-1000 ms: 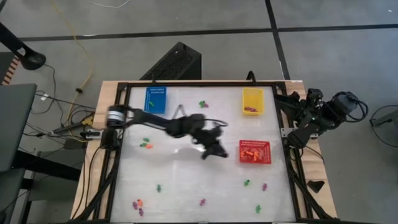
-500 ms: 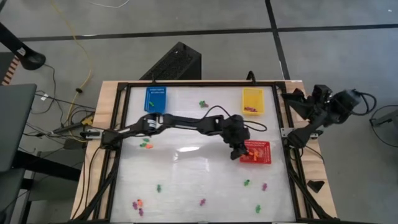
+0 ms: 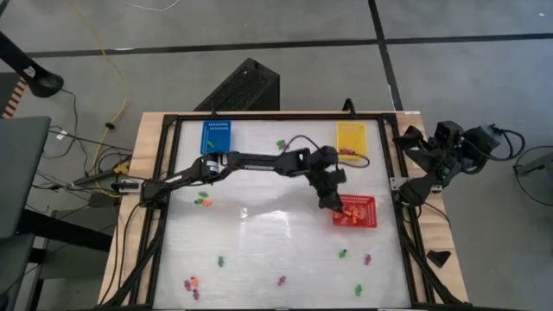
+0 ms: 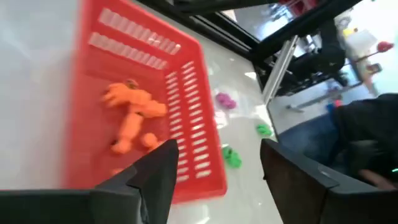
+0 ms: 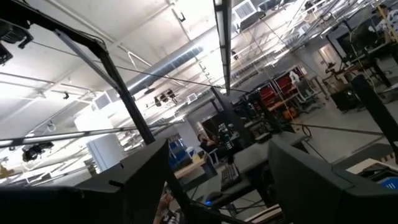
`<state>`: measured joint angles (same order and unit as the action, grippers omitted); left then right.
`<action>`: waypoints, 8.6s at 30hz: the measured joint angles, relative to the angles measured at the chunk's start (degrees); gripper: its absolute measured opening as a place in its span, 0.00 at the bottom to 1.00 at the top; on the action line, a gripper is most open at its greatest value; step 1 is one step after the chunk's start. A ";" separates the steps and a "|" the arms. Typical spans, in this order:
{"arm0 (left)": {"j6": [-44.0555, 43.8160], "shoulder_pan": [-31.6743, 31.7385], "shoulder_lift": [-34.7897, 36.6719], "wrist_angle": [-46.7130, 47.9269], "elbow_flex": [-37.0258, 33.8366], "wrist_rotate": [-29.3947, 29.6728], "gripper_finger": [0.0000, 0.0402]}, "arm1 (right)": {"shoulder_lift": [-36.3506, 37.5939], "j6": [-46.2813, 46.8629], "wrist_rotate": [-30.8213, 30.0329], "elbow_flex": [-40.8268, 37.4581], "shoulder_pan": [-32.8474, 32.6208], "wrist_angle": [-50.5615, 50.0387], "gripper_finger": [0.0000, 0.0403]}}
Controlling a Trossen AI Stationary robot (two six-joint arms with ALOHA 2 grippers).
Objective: Sort Halloween decoration
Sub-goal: Put the green skeleton toy into the blue bin, then put the purple skeleton toy into the yellow bin
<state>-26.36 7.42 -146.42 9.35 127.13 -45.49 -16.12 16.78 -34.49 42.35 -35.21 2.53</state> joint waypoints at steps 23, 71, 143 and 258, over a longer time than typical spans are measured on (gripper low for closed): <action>-28.14 -14.98 63.51 8.17 -71.94 34.13 0.31 | 0.02 2.23 -0.99 0.00 0.06 -10.25 0.76; -96.38 -48.56 54.46 17.61 -76.45 51.11 0.31 | 0.04 2.73 -5.78 0.00 0.10 -10.71 0.76; 0.95 -41.53 62.00 31.60 -75.99 53.97 0.42 | 0.05 6.89 -6.00 0.00 0.06 -12.35 0.76; 17.94 40.48 71.96 -8.26 -91.05 29.45 0.19 | -13.96 1.08 -20.77 0.02 8.64 -11.01 0.76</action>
<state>-8.42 47.90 -74.47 1.09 36.07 -16.04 -30.08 17.86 -55.26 42.37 -26.57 -8.48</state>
